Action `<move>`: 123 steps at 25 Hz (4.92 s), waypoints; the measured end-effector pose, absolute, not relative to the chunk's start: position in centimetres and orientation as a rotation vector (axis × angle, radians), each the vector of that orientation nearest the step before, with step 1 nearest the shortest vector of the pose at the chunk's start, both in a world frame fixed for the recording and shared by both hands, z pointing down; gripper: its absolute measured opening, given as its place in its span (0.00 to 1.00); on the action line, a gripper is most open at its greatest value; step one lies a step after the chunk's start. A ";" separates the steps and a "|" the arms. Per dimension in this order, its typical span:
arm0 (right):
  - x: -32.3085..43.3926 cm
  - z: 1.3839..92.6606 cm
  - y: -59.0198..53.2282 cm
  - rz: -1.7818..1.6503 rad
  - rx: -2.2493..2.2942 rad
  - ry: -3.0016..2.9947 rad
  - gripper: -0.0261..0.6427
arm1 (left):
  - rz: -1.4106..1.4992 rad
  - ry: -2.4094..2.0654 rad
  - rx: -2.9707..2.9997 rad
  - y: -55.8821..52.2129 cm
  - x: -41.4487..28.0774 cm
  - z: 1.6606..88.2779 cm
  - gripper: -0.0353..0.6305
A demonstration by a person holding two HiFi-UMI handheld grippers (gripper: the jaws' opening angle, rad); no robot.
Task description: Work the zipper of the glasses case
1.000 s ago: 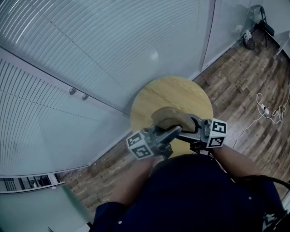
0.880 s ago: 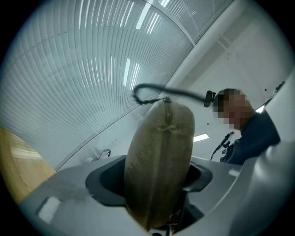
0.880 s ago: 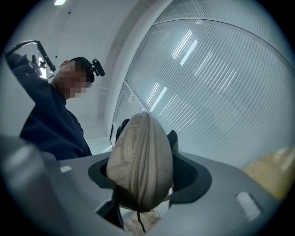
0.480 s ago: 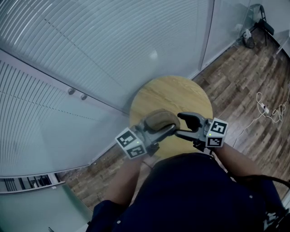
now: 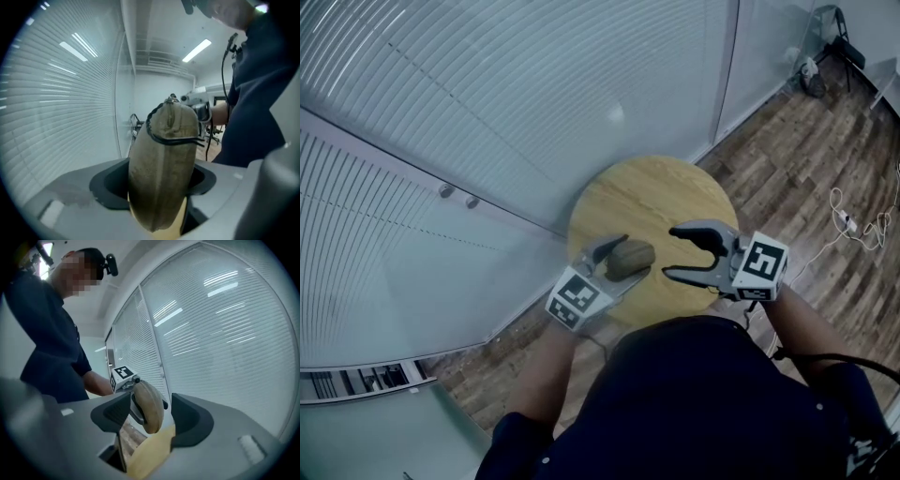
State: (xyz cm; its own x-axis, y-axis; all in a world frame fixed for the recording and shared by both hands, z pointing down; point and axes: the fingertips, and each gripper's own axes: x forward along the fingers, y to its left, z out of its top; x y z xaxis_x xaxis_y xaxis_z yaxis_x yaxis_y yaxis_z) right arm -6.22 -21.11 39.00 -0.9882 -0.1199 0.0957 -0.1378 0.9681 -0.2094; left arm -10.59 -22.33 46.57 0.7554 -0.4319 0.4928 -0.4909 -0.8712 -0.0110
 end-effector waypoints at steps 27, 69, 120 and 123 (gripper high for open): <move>-12.3 41.6 -17.3 -0.088 -0.100 -2.711 0.05 | 1.503 -0.600 2.700 -20.4 -10.4 53.7 0.53; -11.6 42.0 -15.9 -0.305 -0.302 -2.703 0.27 | 1.531 -0.352 2.593 -19.0 -9.0 52.9 0.53; -6.2 29.2 -22.9 0.283 0.108 -3.437 0.05 | -0.493 -0.214 2.474 -21.7 -9.3 36.0 0.50; -6.5 27.8 -22.8 0.233 0.105 -3.465 0.05 | -0.631 -0.205 2.426 -22.1 -9.6 34.1 0.50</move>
